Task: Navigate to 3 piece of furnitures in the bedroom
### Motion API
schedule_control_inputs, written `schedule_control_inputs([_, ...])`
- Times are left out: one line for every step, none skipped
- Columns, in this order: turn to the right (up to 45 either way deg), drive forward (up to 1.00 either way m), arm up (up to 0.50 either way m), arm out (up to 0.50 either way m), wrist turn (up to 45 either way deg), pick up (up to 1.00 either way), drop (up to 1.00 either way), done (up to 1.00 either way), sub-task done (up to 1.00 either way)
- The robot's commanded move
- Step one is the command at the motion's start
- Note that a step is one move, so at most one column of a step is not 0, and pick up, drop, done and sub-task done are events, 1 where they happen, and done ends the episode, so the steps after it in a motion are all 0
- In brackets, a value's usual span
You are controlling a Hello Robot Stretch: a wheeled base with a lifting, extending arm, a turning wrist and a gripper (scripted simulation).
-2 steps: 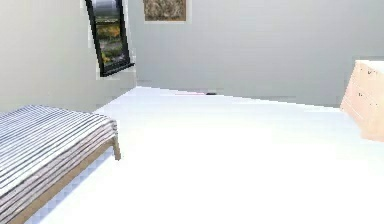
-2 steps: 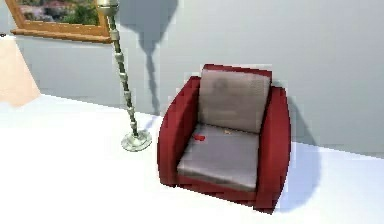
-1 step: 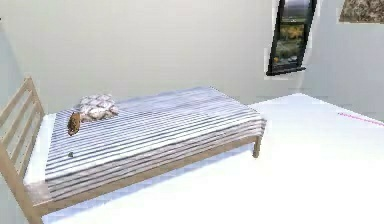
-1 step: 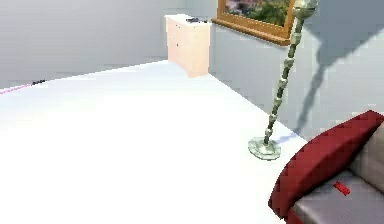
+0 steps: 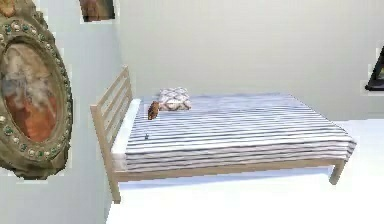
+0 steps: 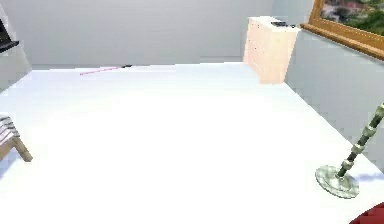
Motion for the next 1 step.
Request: schedule_control_inputs([0.0,0.5,0.0,0.0,0.0,0.0,0.0,0.0,0.0])
